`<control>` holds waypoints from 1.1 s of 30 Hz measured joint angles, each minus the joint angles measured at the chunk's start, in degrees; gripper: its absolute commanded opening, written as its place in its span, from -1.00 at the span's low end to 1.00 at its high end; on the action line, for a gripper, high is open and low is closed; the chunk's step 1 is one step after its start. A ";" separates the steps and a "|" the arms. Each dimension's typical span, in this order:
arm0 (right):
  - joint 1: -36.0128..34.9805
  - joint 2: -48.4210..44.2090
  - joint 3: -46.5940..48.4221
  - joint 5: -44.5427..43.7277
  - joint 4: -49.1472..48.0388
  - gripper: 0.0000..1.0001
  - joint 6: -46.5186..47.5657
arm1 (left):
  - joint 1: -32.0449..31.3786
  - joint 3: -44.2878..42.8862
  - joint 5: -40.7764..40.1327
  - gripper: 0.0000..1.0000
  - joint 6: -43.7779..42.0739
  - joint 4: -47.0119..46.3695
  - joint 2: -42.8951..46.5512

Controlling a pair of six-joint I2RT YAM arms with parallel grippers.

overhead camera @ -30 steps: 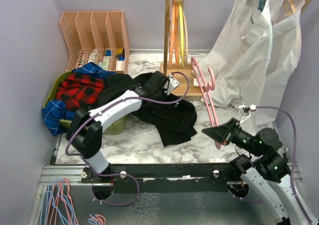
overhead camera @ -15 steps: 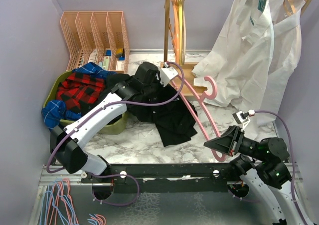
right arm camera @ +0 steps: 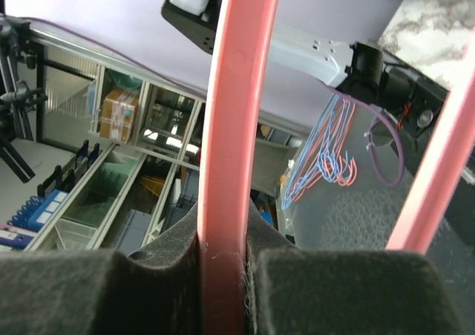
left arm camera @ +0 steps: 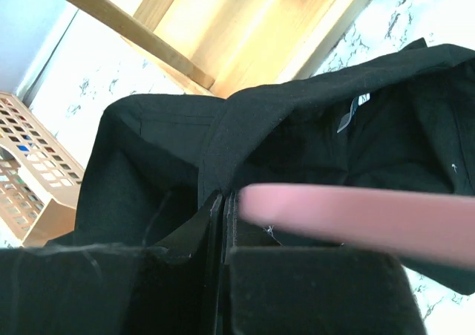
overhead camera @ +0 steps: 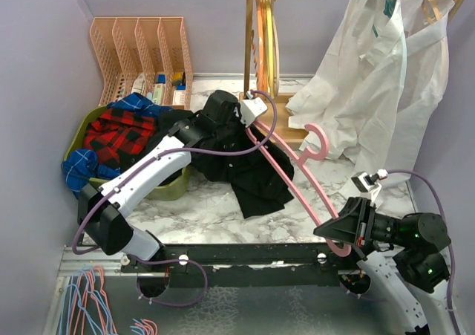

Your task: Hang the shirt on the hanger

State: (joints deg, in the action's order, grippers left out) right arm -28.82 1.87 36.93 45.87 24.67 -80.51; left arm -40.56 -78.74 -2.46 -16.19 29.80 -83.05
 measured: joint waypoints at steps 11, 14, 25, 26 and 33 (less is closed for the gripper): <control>0.00 4.94 -3.13 1.90 2.12 -0.98 2.49 | 0.11 -4.24 2.03 -1.00 0.68 1.84 -0.07; 0.00 8.26 -4.48 1.88 -0.31 -0.98 3.58 | 0.11 -4.28 4.00 -1.00 1.11 2.84 0.33; -0.04 17.55 -12.02 -0.94 -19.82 -0.98 5.38 | 0.44 -6.36 17.94 -0.95 1.22 8.68 2.45; -0.04 17.62 -14.14 -1.42 -22.64 -0.98 4.81 | 0.42 -6.38 19.26 -0.95 1.14 8.98 2.84; -0.04 22.47 -21.77 -3.56 -38.29 -0.98 0.70 | 0.42 -6.38 22.08 -0.94 0.15 10.99 3.61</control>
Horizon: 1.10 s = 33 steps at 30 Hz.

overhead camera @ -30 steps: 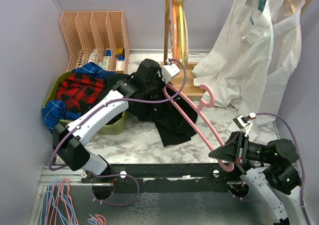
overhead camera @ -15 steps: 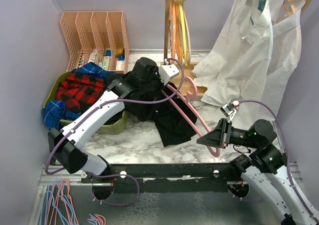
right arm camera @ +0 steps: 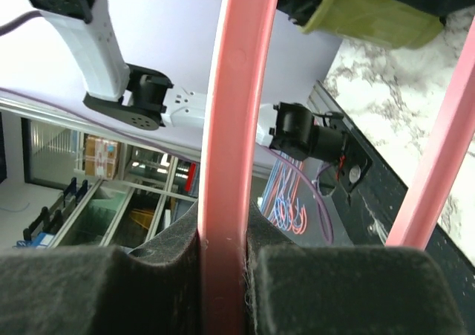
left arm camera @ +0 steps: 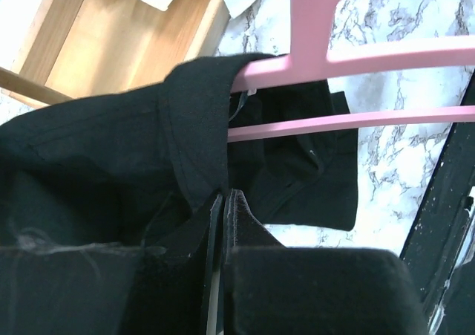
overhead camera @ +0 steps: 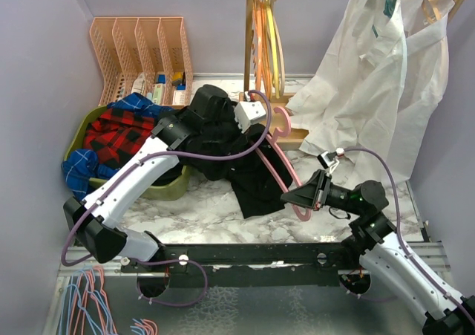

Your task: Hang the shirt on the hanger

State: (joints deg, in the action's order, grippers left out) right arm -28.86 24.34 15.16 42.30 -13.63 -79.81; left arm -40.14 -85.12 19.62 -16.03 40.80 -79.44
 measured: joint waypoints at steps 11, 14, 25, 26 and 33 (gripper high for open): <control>-0.07 7.30 -3.87 -2.12 -16.41 -0.98 -2.84 | -0.20 3.58 5.03 -0.90 -1.62 0.07 0.59; -0.11 10.19 -6.14 -2.29 -20.83 -0.98 -3.93 | -0.39 5.53 6.12 -0.87 -1.70 0.22 0.59; -0.37 16.22 -7.63 -4.02 -29.22 -0.98 -3.96 | -0.72 8.85 10.69 0.98 -0.94 0.52 0.59; -0.37 17.00 -7.63 -4.31 -29.90 -0.98 -3.91 | -0.81 8.85 11.26 0.98 -0.72 0.90 0.59; -0.37 20.96 -8.70 -4.24 -33.24 -0.98 -1.90 | 3.10 8.35 14.95 0.98 -2.64 2.16 0.59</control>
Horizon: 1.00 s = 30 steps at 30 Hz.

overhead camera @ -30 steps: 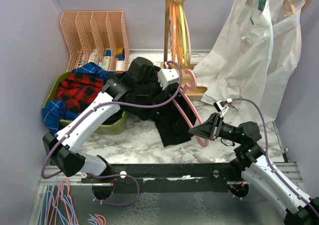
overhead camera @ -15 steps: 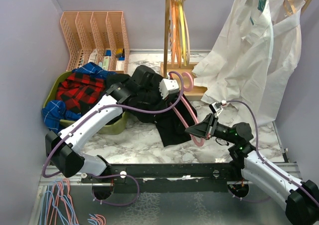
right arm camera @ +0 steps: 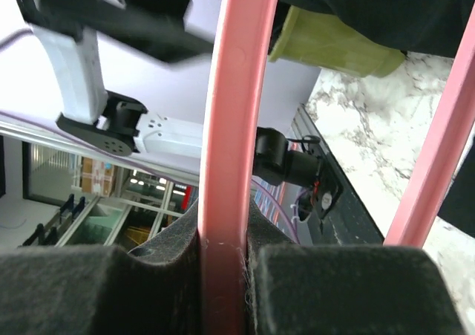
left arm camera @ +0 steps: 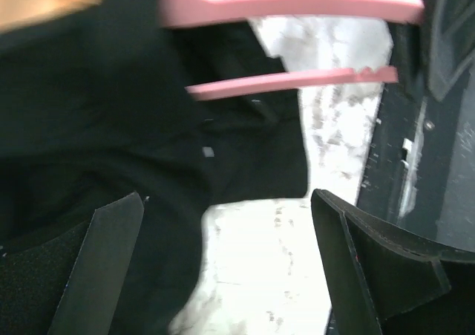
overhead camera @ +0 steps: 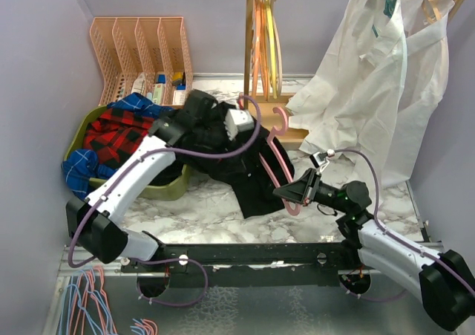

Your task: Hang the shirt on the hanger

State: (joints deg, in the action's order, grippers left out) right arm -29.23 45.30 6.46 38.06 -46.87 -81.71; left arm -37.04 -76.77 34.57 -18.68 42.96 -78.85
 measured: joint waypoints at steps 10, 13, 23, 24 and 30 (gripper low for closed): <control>0.00 3.67 -3.10 6.67 -2.01 -0.98 7.04 | 14.16 -12.50 12.90 0.97 -26.12 9.55 -5.49; 0.00 4.15 -3.10 8.04 -2.47 -0.98 8.50 | 10.14 -14.62 11.58 0.91 -33.27 11.89 -7.78; 0.00 4.61 -3.04 9.88 -2.93 -0.98 10.01 | 2.84 -14.40 8.02 0.70 -44.35 11.98 -12.81; 0.00 4.50 -3.04 9.99 -2.93 -0.98 10.01 | 2.97 -14.51 7.85 0.64 -44.78 11.65 -13.20; 0.00 3.15 -3.04 10.23 -2.91 -0.98 9.86 | 2.89 -14.64 5.42 0.36 -47.71 9.62 -14.58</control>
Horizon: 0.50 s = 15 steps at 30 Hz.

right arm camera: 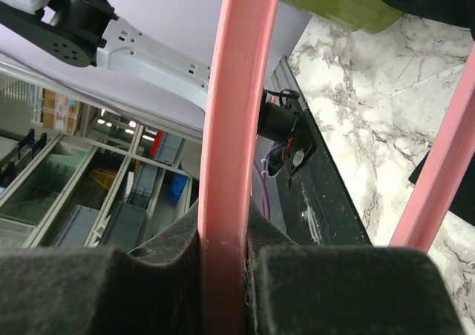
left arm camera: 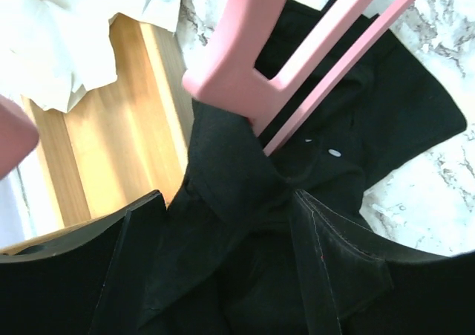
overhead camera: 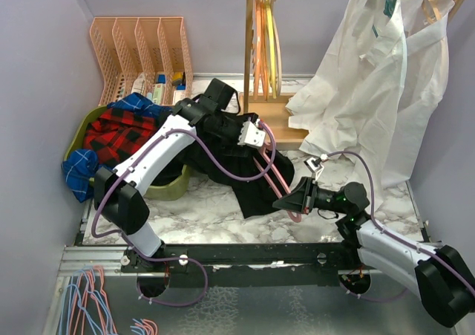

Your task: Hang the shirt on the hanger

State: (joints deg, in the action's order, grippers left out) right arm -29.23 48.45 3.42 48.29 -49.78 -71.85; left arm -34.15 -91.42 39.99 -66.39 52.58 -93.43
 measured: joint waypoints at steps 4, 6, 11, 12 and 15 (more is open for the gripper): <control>0.00 -0.59 0.00 0.17 -0.81 -0.98 -0.48 | 0.00 0.02 -1.07 0.31 -0.44 -1.88 -0.28; 0.00 -0.63 0.00 0.28 -1.20 -0.98 -0.79 | 0.00 0.02 -1.25 0.30 -0.42 -2.69 -0.46; 0.04 -0.55 0.00 0.72 -2.56 -0.98 -1.90 | 0.00 0.04 -1.29 0.32 -0.55 -3.63 -0.94; 0.07 -0.44 0.00 0.83 -2.86 -0.98 -2.03 | 0.00 0.07 -1.27 0.28 -0.76 -3.65 -1.07; 0.07 0.37 0.07 1.33 -3.85 -0.98 -2.36 | -0.07 0.28 -1.22 -0.35 -1.46 -3.56 -1.49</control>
State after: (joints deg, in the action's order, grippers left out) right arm -29.17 48.82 3.49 49.63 -53.63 -74.22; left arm -34.22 -91.13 38.76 -67.85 49.01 -94.91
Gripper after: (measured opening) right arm 0.132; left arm 0.613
